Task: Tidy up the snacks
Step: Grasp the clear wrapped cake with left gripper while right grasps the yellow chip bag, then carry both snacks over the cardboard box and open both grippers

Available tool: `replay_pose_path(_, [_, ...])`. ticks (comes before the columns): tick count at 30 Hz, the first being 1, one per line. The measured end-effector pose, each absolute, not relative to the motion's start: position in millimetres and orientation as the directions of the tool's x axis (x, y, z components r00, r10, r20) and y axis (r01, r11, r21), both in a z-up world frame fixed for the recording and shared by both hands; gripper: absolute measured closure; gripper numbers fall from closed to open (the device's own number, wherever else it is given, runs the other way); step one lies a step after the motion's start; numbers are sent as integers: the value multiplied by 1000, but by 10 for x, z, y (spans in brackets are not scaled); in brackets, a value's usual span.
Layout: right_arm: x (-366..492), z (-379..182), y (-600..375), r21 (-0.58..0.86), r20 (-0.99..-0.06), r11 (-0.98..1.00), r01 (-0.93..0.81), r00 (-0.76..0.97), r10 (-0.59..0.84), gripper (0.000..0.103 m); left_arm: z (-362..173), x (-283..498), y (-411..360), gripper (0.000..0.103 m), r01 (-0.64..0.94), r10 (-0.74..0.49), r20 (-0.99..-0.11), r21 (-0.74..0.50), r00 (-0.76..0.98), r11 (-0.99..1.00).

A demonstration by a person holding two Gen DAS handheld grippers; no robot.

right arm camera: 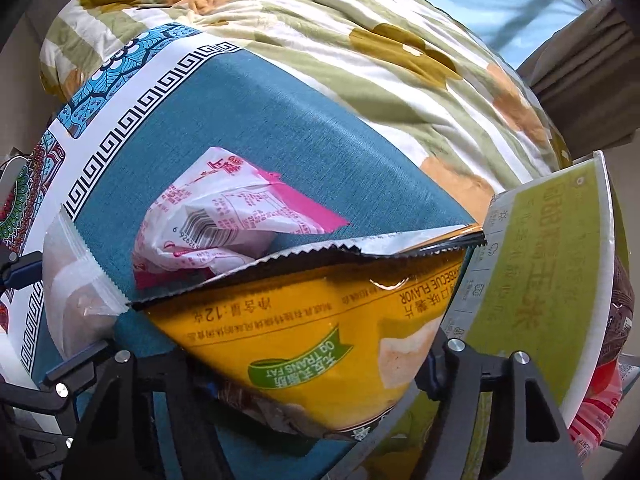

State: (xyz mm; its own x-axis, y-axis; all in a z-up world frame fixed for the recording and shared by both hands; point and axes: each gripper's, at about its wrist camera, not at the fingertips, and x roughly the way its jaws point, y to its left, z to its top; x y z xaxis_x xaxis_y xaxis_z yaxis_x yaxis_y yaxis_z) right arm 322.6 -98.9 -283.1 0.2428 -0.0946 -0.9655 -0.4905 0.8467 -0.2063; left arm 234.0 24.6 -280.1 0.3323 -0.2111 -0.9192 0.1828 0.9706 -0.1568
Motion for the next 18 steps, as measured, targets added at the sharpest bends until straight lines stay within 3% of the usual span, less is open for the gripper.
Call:
replay_pose_path(10, [3069, -2382, -1093, -153, -955, 890, -429, 297, -21, 38, -2404, 2287, 231, 44, 204, -233, -898, -165, 374, 965])
replay_pose_path(18, [2813, -1672, -1183, -102, -909, 925, -365, 411, 62, 38, -1789, 2263, 147, 44, 270, -273, -859, -164, 434, 949])
